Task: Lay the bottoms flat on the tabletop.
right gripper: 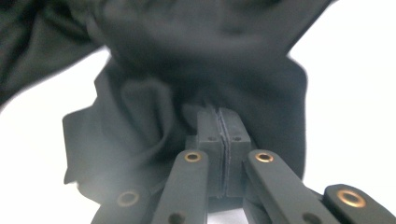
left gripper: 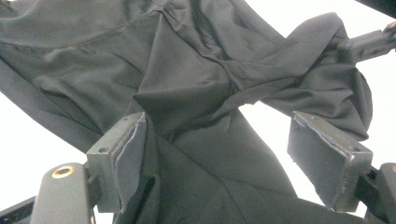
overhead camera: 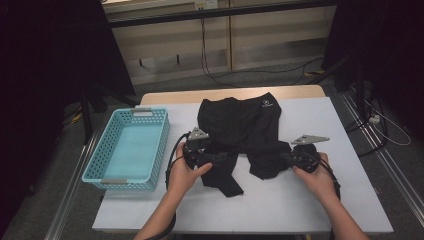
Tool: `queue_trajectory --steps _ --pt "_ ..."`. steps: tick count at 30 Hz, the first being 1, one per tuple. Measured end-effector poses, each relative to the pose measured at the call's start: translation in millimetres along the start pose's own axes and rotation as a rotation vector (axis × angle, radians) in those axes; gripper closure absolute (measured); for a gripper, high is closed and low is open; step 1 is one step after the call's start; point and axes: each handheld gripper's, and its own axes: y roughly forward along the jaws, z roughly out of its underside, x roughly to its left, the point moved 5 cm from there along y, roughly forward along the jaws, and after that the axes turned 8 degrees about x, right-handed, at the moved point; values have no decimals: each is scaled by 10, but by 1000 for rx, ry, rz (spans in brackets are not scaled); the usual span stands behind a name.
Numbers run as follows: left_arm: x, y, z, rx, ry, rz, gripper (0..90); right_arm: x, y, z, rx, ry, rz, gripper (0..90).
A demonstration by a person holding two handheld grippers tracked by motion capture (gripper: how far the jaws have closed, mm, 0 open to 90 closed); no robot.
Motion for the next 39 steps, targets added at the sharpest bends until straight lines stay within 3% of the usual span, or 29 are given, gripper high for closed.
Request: queue_trajectory --steps 5,7,9,13,20,22,23,27,31,34,39 --pt "-2 -2 -4 0 2 -3 209 11 -230 -155 -94 9 -35 889" --pt "-5 2 -4 -1 1 -2 209 92 -327 -240 -141 14 -87 889" --pt "-9 6 -4 -2 1 -2 209 160 -346 -283 -155 6 -104 889" --pt "-11 -1 2 -4 -2 1 209 408 -268 -370 -161 -55 -155 889" --pt "-8 -11 14 -4 -8 6 209 800 -11 -466 -148 -105 -256 877" --pt "-13 -7 17 -8 -10 9 209 831 88 -450 -130 -135 -217 789" --pt "-17 -8 17 -8 -12 12 208 829 145 -436 -116 -145 -193 701" --pt "-39 -18 1 -14 -11 24 207 771 141 -444 -124 -117 -159 512" --pt "-86 13 -6 -7 -2 35 201 638 28 -454 -157 -83 -101 409" --pt "-143 50 -13 -1 7 58 193 516 -29 -413 -151 -88 -43 377" --pt "-245 133 -32 0 25 94 173 279 -93 -287 -140 -50 31 306"
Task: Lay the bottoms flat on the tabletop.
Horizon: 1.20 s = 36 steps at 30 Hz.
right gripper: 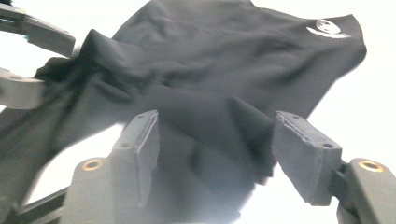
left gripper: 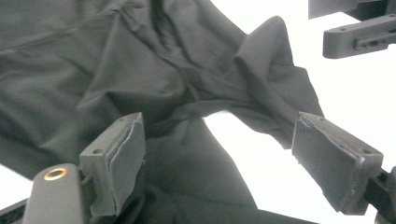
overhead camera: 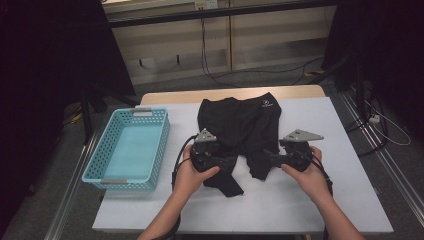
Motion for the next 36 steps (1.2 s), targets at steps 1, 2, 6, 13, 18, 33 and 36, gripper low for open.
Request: queue_trajectory --steps 1,2,6,13,18,33,36 --pt "-17 20 0 6 11 7 169 -45 -14 32 3 13 7 296" --pt "-37 41 -2 2 11 15 165 -75 -21 54 1 21 14 285" --pt "-129 156 -10 8 45 35 162 -160 -45 124 8 28 49 240" --pt "-303 339 -21 30 107 51 271 -234 -61 213 26 29 75 224" --pt "-387 444 -32 24 100 79 411 -272 -89 235 24 40 88 224" --pt "-528 611 3 67 89 124 786 -269 -88 242 26 34 85 224" --pt "-540 593 -8 81 83 151 876 -267 -86 245 26 34 84 223"
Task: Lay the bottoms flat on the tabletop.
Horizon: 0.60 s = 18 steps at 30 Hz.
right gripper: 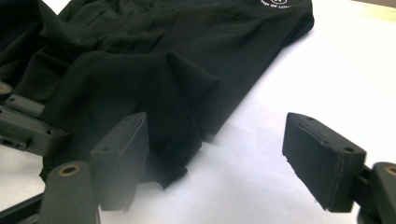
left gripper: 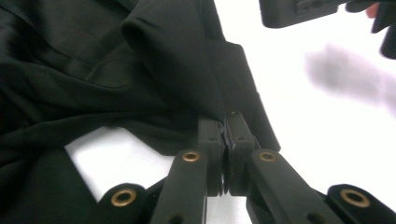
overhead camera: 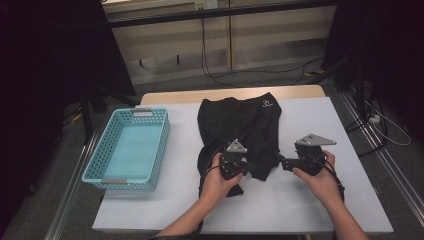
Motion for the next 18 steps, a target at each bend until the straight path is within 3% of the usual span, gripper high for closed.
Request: queue_trajectory --steps 3,5,12,18 --pt "-6 -31 -11 -6 -31 41 882 -4 1 2 0 1 -1 223" --pt "27 -109 -32 -16 -45 46 883 -4 0 0 0 0 -3 222" --pt "263 -503 -41 -87 -115 18 885 39 4 -5 4 -10 -21 236" --pt "382 -740 -61 -135 -138 -9 885 167 79 15 36 -77 -53 348"
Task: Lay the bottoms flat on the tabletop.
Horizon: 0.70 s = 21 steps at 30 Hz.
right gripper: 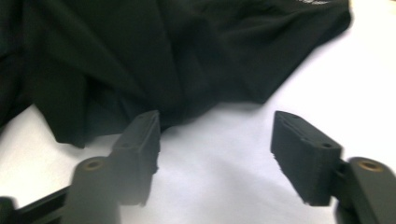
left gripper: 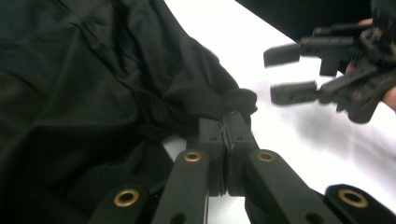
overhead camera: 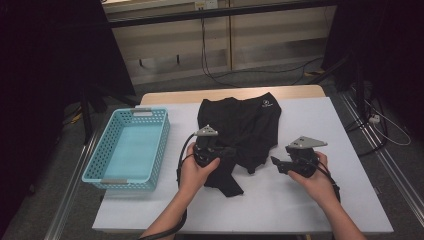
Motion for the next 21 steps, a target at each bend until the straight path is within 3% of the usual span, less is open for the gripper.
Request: queue_trajectory --steps 9,13,17,21 --pt "75 -17 29 -2 -20 -19 884 273 267 -6 64 -83 -69 485" --pt "69 -16 30 1 -19 -16 884 336 346 -29 72 -119 -56 586" --pt "76 -47 29 0 -19 -23 884 321 401 -28 76 -101 -57 836" --pt "59 -71 19 -2 -17 -19 884 211 289 -90 26 -61 -43 894"
